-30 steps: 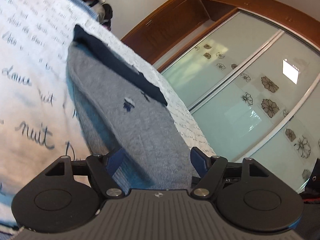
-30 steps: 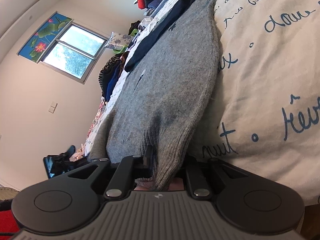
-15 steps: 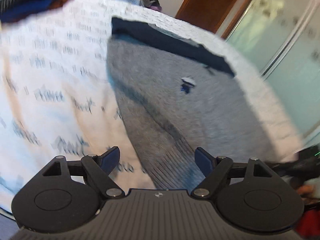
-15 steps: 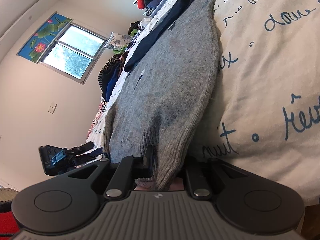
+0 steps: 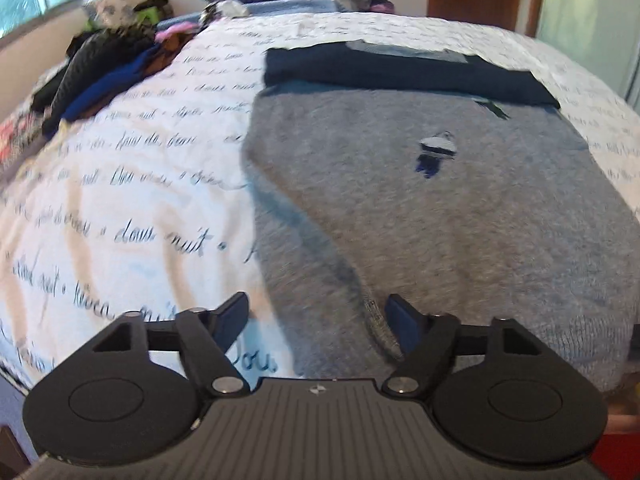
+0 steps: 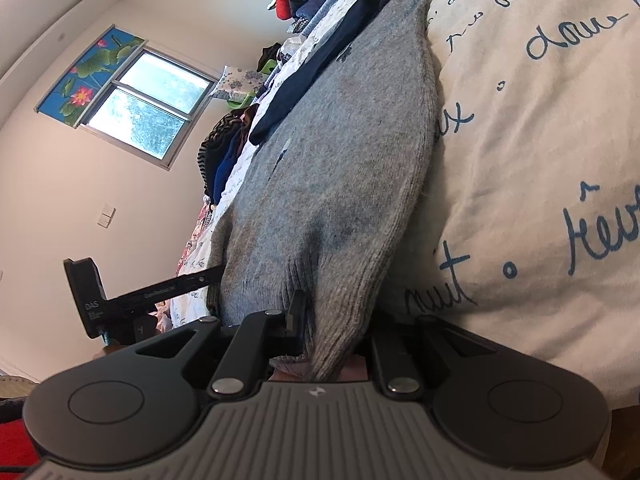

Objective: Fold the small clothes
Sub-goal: 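Reach the left gripper to the other hem corner and close on it, then lift the hem with both grippers and carry it over onto the collar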

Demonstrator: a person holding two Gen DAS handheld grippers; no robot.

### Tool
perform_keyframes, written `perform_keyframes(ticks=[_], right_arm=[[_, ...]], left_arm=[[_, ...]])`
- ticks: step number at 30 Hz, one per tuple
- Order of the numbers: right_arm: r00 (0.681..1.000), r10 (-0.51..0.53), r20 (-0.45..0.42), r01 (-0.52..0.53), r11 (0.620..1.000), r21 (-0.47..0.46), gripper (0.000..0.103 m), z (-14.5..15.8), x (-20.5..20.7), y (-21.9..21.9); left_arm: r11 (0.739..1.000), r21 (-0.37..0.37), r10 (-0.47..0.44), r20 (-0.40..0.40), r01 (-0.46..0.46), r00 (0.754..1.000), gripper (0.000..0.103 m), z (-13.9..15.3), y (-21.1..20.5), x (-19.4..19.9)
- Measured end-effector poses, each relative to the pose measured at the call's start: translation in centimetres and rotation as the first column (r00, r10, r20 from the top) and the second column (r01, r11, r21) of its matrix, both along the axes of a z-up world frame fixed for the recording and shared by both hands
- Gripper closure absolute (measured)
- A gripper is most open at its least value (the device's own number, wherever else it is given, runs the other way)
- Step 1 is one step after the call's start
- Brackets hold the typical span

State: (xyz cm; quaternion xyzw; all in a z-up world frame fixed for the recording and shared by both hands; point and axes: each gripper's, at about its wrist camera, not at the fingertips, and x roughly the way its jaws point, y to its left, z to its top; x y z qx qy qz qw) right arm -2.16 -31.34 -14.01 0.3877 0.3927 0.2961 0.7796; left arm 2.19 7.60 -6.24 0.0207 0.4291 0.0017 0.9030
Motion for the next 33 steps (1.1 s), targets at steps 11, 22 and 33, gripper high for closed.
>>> perform_keyframes(ticks=[11,22,33], right_arm=[[1.0,-0.002,-0.005,0.002,1.0,0.005,0.092,-0.1,0.2,-0.1],[1.0,-0.004,-0.01,0.004,1.0,0.013,0.092,-0.1,0.3,-0.3],[1.0,-0.002,-0.01,0.003,1.0,0.027,0.092,-0.5,0.2,-0.5]], left_arm=[[0.969,-0.244,0.025,-0.037,-0.034,0.999,0.033,-0.6,5.9,-1.6],[0.931,-0.365,0.003,-0.042,-0.018,0.999,0.092,-0.7,7.4,-2.7],[0.889,-0.449,0.068,-0.057,-0.087,0.996,0.093,-1.8,10.8,-2.8]])
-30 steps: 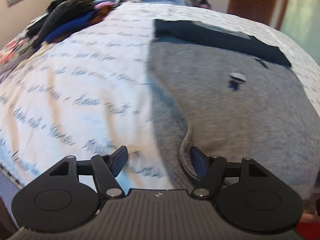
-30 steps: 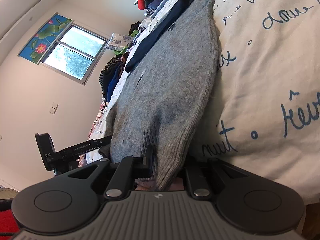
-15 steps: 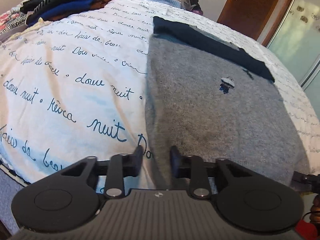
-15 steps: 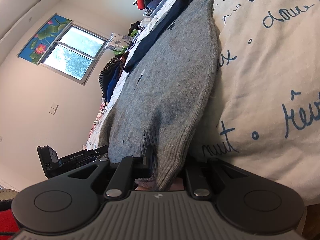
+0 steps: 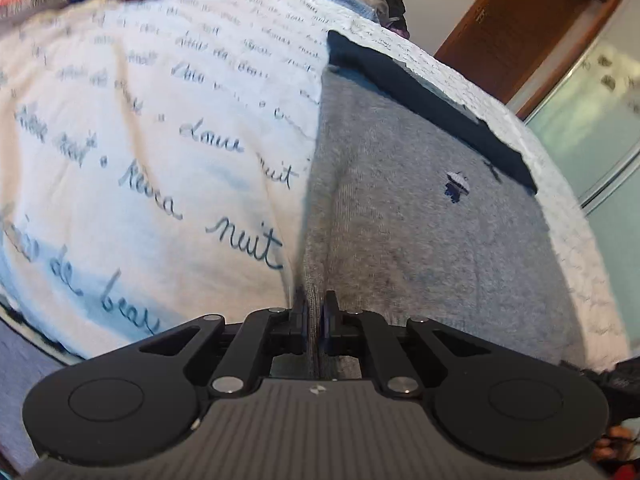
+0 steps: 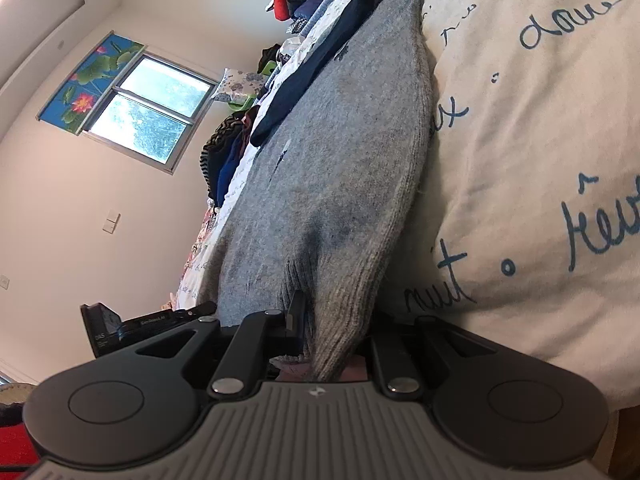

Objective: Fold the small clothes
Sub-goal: 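Lift the hem with both grippers and carry it over onto the collar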

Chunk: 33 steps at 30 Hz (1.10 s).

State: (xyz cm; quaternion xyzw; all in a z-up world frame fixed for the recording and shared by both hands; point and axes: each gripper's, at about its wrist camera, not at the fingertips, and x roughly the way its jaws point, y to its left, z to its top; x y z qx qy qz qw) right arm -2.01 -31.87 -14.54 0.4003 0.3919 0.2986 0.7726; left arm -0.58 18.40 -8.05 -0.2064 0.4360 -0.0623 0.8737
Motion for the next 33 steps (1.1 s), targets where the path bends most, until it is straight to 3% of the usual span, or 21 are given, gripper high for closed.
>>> perform_keyframes(ticks=[5,7,9,10,13,33], right_arm=[[1.0,0.024,0.007,-0.023,0.999,-0.027,0.092,0.5,-0.1,0.3],[1.0,0.008,0.012,-0.008,1.0,-0.026,0.091,0.5,-0.2,0.1],[1.0,0.007,0.011,-0.007,1.0,-0.022,0.091,0.6,-0.3,0.0],[1.0,0.014,0.021,-0.013,0.999,-0.042,0.096,0.8,-0.3,0.2],[0.999,0.023,0.037,-0.02,0.996,-0.084,0.098,1.5,-0.4,0.6],[0.977,-0.002,0.215,0.003,1.0,-0.003,0.098,6.9,0.6,-0.2]], left_arm=[[0.994,-0.105,-0.011,0.009,0.012,1.0,0.078,-0.7,0.5,0.0],[0.995,-0.091,-0.025,0.019,0.027,1.0,0.08,-0.6,0.2,0.0],[0.996,-0.083,-0.033,0.011,0.034,0.999,0.095,-0.8,0.1,0.1],[0.996,-0.087,-0.032,0.006,0.032,0.999,0.095,-0.9,0.2,0.0],[0.995,-0.089,-0.034,0.012,0.035,0.999,0.096,-0.8,0.2,0.0],[0.971,-0.226,-0.039,0.177,0.079,0.984,0.097,4.6,0.0,0.9]])
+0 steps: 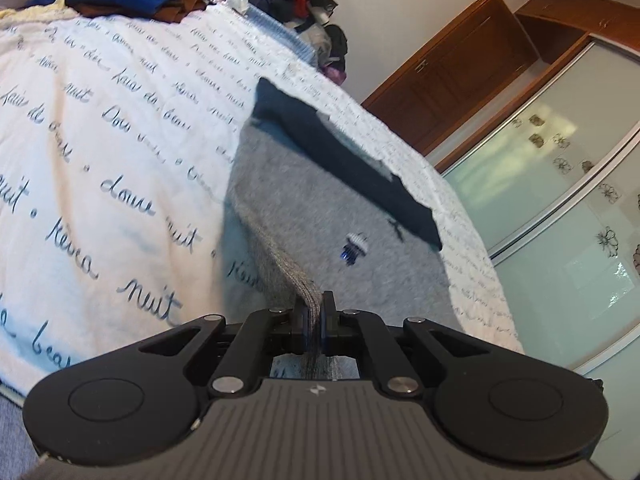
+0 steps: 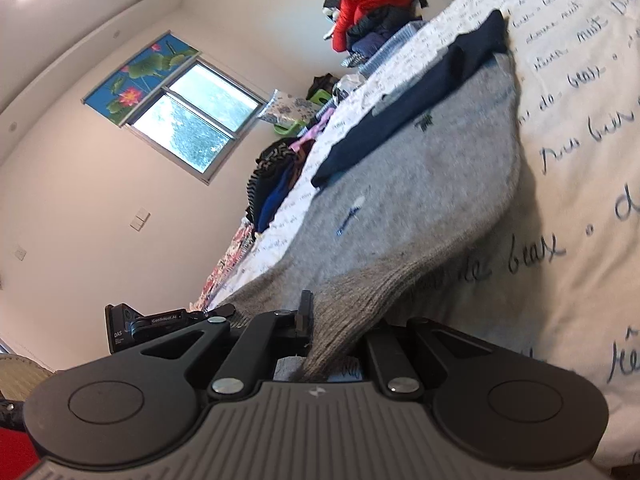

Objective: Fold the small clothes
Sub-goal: 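Lift the hem with both grippers and carry it over onto the collar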

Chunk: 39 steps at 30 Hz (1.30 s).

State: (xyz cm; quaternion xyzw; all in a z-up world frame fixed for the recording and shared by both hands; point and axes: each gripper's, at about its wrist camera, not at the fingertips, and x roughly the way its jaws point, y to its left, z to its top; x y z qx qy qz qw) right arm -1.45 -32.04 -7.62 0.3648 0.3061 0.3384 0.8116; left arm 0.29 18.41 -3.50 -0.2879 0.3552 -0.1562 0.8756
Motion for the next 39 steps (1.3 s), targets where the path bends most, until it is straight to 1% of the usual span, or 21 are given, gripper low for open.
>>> perform_keyframes(ticks=[4,11,18,29,39], right_arm=[[1.0,-0.016,0.023,0.016,1.0,0.004,0.098,0.9,0.7,-0.1],[0.997,-0.03,0.073,0.031,1.0,0.0,0.098,2.7,2.2,-0.5],[0.992,-0.047,0.121,0.05,0.998,-0.022,0.098,4.7,4.4,-0.9],[0.985,-0.09,0.148,0.093,0.996,-0.011,0.098,5.9,8.3,-2.0],[0.975,-0.12,0.185,0.125,0.992,-0.012,0.098,6.8,12.5,-2.6]], left_arm=[[1.0,-0.021,-0.001,0.031,0.001,1.0,0.097,1.1,-0.1,0.6],[1.0,-0.029,-0.005,0.089,0.008,0.996,0.097,3.1,-0.6,2.2],[1.0,-0.027,-0.004,0.116,0.007,0.993,0.097,4.5,-1.4,4.5],[0.999,-0.002,0.034,0.156,-0.034,0.987,0.097,6.8,-1.4,8.1],[0.998,0.021,0.053,0.173,-0.057,0.984,0.097,8.1,-2.0,12.6]])
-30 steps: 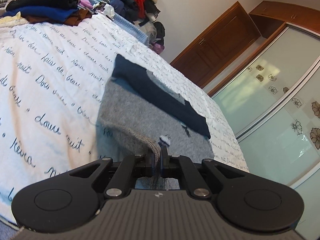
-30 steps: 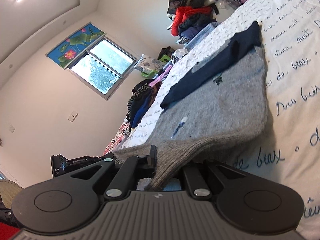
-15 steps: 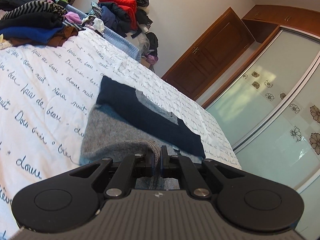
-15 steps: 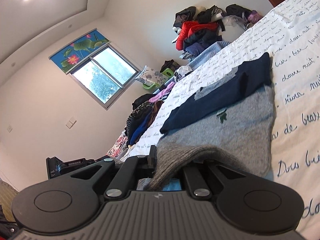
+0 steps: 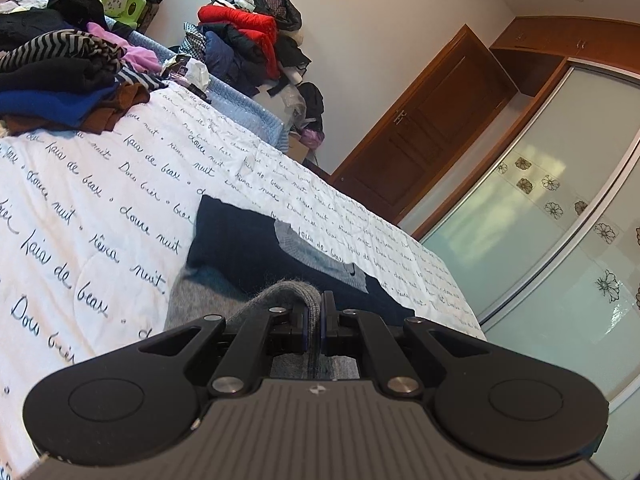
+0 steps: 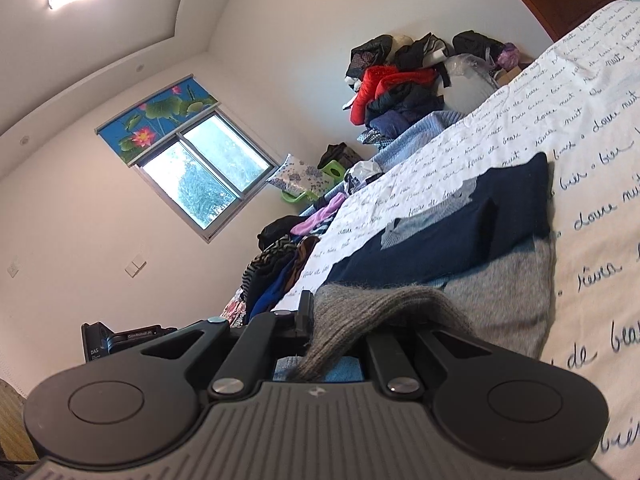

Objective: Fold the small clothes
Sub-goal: 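Lift the hem with both grippers and carry it over onto the collar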

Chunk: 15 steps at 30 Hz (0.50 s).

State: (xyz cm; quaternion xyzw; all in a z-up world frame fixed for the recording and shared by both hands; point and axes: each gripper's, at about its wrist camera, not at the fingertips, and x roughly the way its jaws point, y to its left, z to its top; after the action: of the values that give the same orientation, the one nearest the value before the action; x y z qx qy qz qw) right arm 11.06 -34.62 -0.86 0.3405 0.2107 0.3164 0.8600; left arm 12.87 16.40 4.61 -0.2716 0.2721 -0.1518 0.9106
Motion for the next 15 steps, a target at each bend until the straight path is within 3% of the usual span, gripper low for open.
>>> perform_keyframes(ticks=[15], right_arm=[[0.998,-0.056,0.001,0.056,0.998,-0.01,0.098,-0.1,6.4,-0.9]], left_arm=[[0.998,0.055,0.044,-0.02,-0.043,0.999,0.097,0.0,-1.3,7.3]])
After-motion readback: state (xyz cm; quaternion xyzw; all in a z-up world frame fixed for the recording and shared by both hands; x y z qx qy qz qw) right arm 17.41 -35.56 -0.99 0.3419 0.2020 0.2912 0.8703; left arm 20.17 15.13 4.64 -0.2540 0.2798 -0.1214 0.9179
